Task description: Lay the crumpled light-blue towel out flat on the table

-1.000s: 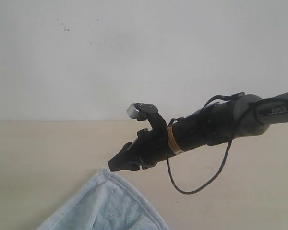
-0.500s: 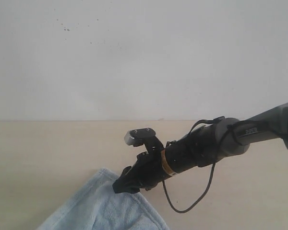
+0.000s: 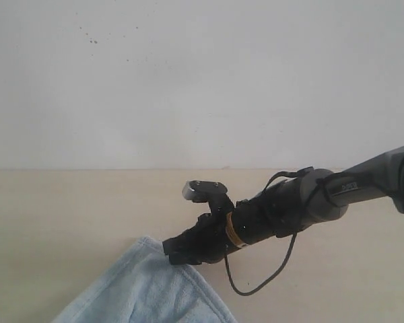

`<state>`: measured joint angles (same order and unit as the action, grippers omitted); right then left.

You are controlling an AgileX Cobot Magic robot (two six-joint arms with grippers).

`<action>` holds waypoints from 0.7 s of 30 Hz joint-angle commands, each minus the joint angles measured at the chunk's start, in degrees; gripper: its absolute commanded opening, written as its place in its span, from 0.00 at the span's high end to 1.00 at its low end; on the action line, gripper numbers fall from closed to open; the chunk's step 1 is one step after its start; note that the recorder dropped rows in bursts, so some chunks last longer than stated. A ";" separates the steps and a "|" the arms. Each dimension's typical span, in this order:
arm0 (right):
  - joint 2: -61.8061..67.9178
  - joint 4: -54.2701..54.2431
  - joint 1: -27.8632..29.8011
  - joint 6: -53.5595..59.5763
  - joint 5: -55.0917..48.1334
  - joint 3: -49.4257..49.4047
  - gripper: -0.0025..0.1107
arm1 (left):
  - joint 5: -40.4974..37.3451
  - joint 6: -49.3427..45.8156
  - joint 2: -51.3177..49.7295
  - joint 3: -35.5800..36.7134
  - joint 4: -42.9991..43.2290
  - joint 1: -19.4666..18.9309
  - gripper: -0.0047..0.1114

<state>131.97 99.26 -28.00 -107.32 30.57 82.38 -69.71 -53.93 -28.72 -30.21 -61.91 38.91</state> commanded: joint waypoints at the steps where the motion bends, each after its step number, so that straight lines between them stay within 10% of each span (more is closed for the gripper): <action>1: 0.57 0.69 1.93 -4.63 -4.78 -4.02 0.85 | -0.25 0.41 0.34 0.08 -1.64 0.28 0.92; 21: -11.31 0.69 13.73 -5.88 -0.73 -9.11 0.85 | -0.25 -0.98 0.34 0.08 -1.64 0.28 0.92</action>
<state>122.28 99.64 -16.73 -111.98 27.88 73.48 -69.71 -54.66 -28.72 -30.21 -62.28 38.91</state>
